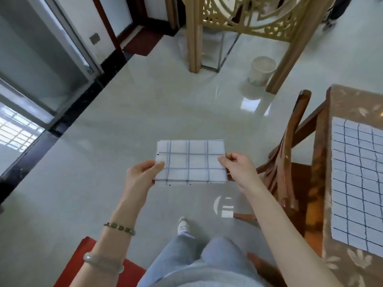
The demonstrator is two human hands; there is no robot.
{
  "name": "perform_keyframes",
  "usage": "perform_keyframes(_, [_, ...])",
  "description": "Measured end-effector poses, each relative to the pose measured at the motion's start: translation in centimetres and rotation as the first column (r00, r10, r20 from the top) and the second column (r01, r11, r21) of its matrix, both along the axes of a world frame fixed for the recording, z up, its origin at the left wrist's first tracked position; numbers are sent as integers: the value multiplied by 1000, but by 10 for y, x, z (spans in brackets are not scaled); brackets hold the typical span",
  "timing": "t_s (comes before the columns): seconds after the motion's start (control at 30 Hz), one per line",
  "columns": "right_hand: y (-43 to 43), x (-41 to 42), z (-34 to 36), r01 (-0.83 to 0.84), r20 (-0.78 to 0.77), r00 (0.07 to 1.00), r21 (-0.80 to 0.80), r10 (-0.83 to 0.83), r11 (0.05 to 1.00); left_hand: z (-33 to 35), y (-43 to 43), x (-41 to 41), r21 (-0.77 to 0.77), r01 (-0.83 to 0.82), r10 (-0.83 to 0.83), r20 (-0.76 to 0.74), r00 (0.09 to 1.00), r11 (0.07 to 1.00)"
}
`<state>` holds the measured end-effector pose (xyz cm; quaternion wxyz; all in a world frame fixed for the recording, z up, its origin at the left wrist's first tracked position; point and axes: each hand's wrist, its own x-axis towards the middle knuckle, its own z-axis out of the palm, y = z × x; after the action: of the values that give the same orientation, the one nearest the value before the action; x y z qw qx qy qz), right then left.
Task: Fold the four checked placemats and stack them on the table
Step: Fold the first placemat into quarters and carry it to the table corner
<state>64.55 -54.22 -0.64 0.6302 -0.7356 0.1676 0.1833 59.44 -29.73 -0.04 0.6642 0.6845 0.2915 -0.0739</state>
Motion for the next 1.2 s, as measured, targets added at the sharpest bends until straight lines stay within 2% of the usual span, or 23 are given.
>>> perform_keyframes(0.3, [10,98,14,228,77,972,-95,-221,969,-3,6,149,-72,195,-194,16,981,978])
perform_keyframes(0.47, [-13,166,5,318,39,948,-81,-316,945,-6,-13,248,-104,324,-324,18,946,940])
perform_keyframes(0.63, [-41,251,-3,419,45,907,-20,-418,908,-4,-51,356,-63,407,-404,54,913,911])
perform_keyframes(0.93, [-113,383,11,572,26,820,-17,-572,820,11,-133,526,-120,513,-512,44,858,850])
perform_keyframes(1.2, [-176,451,12,736,-16,677,-2,-736,677,7,-229,648,-146,683,-689,20,725,715])
